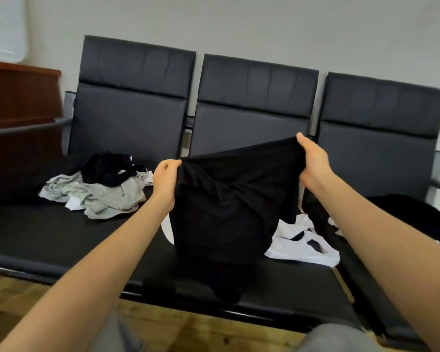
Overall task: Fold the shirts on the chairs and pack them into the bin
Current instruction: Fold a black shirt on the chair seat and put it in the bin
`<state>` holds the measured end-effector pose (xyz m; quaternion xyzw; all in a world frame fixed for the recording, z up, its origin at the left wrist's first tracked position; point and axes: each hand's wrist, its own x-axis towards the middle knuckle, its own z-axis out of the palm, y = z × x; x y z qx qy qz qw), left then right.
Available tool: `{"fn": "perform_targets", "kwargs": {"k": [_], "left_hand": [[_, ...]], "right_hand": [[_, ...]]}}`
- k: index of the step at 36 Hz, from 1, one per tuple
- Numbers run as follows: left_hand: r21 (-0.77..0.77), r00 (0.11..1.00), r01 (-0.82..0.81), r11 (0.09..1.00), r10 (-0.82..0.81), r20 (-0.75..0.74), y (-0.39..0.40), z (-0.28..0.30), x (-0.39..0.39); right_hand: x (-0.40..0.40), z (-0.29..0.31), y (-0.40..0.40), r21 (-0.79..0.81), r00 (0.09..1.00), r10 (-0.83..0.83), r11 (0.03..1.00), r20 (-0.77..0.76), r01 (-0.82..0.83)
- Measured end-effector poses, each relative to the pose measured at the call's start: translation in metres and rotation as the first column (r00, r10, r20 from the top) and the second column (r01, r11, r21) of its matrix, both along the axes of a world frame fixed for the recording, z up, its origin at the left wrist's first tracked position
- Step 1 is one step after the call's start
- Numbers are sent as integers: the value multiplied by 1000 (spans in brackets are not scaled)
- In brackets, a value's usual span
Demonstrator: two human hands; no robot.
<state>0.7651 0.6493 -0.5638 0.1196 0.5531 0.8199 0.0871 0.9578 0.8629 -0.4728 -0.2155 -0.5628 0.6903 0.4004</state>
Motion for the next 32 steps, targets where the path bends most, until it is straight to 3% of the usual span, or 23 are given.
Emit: {"fn": "perform_targets", "kwargs": {"k": [4, 8, 10, 14, 18, 23, 26, 28, 30, 32], "left_hand": [[-44, 987, 26, 999, -33, -159, 6, -1, 10], [-140, 971, 232, 962, -239, -29, 6, -3, 16], [-150, 965, 259, 954, -261, 8, 5, -6, 13], [-317, 990, 7, 948, -52, -133, 0, -16, -8], [-459, 964, -196, 867, 84, -252, -4, -22, -24], [-596, 929, -343, 727, 167, -331, 9, -24, -21], [-629, 810, -451, 634, -5, -586, 22, -33, 11], [-599, 665, -421, 681, -217, -715, 25, -35, 30], [-615, 532, -293, 732, -410, -741, 20, -38, 44], [-679, 432, -230, 697, -552, -713, 13, -46, 60]], "right_hand": [[7, 6, -9, 269, 990, -138, 955, 26, 126], [17, -32, 1, 406, 965, -202, 906, 165, 121], [21, -53, 10, 443, 935, -214, 894, 283, 70], [14, -73, 28, 493, 838, -247, 870, 487, -30], [-12, -68, 42, 336, 894, -160, 942, 419, 11], [-45, -96, 37, 420, 828, -234, 908, 510, -2], [-34, -118, 26, 518, 776, -351, 855, 523, 38], [-16, -128, 14, 501, 845, -274, 865, 458, 9], [3, -139, 3, 524, 874, -214, 850, 437, -53], [18, -152, 0, 538, 868, -215, 840, 448, -70]]}}
